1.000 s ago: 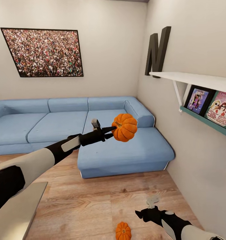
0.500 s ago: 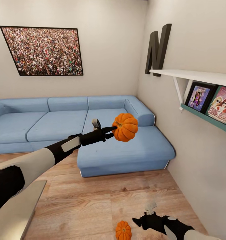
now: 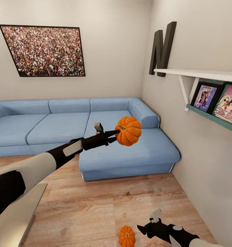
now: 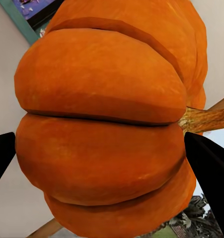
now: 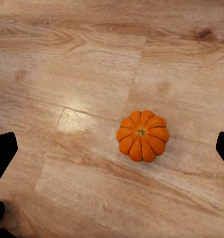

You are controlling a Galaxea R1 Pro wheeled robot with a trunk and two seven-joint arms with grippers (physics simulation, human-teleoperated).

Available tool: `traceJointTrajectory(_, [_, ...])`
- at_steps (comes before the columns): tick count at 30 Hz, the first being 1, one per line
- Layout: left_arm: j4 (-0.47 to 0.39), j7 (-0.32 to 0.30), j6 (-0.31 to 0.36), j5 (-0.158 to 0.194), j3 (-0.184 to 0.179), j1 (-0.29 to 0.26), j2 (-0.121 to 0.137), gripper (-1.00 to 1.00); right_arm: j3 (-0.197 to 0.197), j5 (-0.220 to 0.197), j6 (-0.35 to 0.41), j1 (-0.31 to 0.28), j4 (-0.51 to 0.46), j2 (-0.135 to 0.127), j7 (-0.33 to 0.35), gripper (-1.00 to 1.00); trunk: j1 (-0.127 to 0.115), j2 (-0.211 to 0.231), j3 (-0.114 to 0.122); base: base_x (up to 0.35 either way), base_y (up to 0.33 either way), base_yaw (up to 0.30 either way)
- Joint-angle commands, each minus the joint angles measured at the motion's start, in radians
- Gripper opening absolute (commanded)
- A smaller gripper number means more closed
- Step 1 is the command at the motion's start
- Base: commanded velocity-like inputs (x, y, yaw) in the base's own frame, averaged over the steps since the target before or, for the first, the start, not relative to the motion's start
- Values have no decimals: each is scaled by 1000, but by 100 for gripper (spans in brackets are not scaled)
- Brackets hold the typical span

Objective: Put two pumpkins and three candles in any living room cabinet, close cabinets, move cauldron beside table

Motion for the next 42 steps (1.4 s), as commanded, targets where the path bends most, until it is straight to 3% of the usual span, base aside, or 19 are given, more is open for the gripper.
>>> traceJointTrajectory(1, [0, 1, -1, 0, 1, 0, 0, -100, 0, 0, 0, 0, 0, 0, -1, 100, 4, -7, -3, 0, 0, 0])
traceJointTrajectory(42, [0, 2, -1, 0, 1, 0, -1, -100, 0, 0, -2, 0, 0, 0, -6, 100, 161, -294, -132, 0, 0, 0])
